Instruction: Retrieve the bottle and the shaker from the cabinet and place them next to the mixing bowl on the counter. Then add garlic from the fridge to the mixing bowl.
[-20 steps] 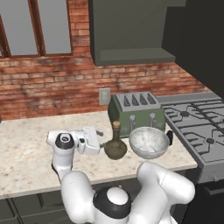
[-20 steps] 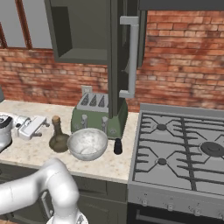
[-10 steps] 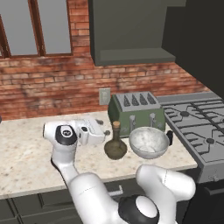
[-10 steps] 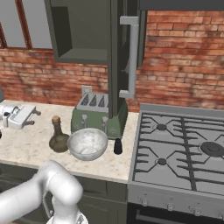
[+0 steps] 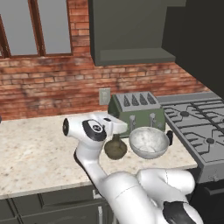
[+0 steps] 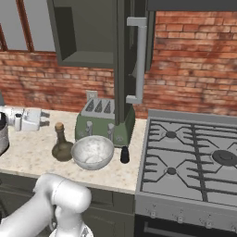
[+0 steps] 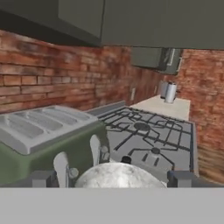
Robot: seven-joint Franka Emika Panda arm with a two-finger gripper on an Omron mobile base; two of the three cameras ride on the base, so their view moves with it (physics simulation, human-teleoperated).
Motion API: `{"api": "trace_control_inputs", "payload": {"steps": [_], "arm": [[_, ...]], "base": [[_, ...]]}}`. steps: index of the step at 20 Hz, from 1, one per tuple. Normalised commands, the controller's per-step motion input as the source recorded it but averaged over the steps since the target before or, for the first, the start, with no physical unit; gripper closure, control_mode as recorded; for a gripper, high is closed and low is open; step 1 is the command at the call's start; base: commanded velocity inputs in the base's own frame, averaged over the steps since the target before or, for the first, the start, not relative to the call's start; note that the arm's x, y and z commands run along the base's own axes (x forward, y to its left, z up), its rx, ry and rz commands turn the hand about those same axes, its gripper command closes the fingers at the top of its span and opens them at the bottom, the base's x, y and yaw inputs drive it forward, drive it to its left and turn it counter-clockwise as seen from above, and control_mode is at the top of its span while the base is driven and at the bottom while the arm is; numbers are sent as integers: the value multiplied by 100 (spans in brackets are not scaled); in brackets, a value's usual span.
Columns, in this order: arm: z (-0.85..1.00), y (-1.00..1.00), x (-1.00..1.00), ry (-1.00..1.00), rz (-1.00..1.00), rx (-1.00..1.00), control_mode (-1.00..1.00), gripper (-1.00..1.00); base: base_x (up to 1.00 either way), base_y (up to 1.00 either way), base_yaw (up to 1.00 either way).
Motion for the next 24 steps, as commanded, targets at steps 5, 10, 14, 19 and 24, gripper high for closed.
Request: {"api": "trace_control_inputs", "payload": {"steps": [5, 10, 14, 19, 24], "arm": [[66, -58, 0, 9, 32, 6, -100, -100], [84, -39, 0, 21, 28, 1, -100, -100], [19, -19, -10, 29, 29, 8, -100, -100], [6, -7, -24, 11, 23, 15, -100, -100], [38, -27, -37, 1, 8, 17, -100, -100]], "base": [[0, 0, 0], [0, 0, 0], [0, 0, 0], [0, 0, 0], [0, 0, 0]]}}
